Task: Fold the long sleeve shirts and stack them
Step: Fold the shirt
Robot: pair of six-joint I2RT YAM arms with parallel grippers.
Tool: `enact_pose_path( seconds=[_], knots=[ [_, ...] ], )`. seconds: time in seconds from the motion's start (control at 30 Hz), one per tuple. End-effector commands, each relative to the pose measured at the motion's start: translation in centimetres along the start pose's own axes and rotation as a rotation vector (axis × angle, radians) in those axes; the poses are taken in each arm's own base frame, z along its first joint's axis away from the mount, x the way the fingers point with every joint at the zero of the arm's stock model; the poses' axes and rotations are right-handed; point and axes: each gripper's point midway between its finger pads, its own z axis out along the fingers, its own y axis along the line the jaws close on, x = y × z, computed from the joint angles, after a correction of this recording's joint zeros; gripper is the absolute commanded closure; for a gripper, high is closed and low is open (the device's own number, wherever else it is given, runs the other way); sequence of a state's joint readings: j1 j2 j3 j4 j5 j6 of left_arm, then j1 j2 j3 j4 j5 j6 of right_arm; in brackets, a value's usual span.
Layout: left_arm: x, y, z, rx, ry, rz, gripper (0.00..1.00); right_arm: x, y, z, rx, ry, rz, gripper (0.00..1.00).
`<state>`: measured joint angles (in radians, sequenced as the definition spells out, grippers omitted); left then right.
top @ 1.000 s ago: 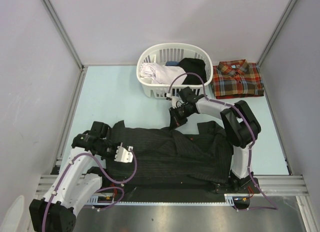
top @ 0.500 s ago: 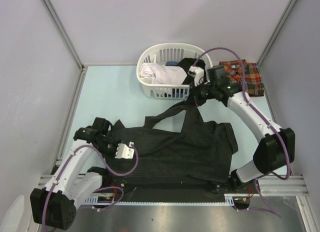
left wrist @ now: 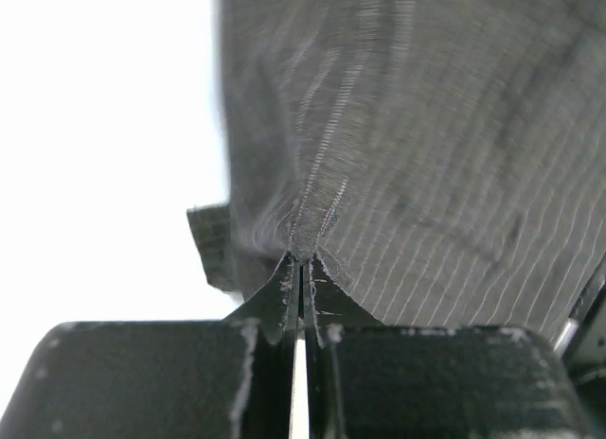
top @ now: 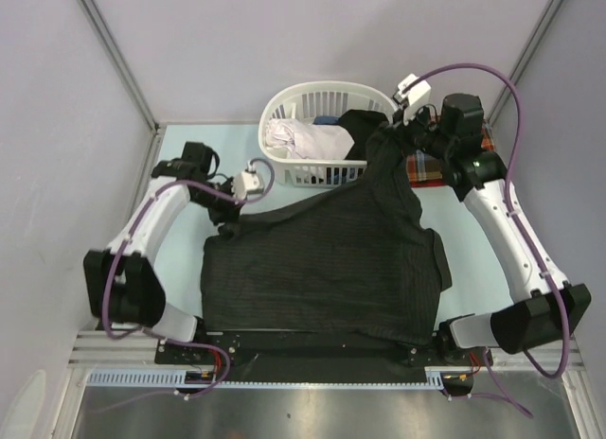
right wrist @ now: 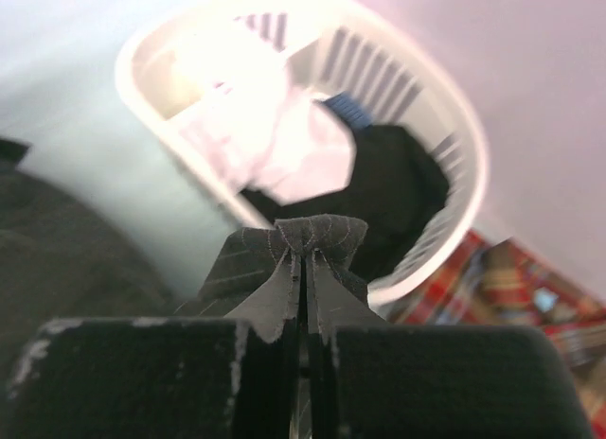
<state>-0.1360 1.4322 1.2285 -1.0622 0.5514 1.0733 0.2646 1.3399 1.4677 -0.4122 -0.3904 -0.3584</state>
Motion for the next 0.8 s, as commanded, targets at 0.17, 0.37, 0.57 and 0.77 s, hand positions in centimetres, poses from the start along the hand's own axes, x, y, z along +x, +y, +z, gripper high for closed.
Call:
enact_pose_path(
  seconds=[0.17,0.37,0.57,0.77],
  knots=[
    [0.6,9.9,1.1,-0.118,-0.025,-0.407,0.98,-3.6,-4.8,5.8,0.156,-0.158,-0.295,1.00],
    [2.5,11.3,4.2,-0.090,0.011,-0.486,0.93,-0.9,-1.8,8.1,0.109,-0.094,-0.380,1.00],
    [4.4,14.2,5.7,-0.167,0.046,-0.480,0.71,1.1,-1.8,9.0,0.142,-0.066,-0.436,1.00],
    [0.7,18.1,1.5,-0.224,-0.191,-0.414,0.47,1.5,-2.8,9.6,0.193,-0.048,-0.448,1.00]
  ],
)
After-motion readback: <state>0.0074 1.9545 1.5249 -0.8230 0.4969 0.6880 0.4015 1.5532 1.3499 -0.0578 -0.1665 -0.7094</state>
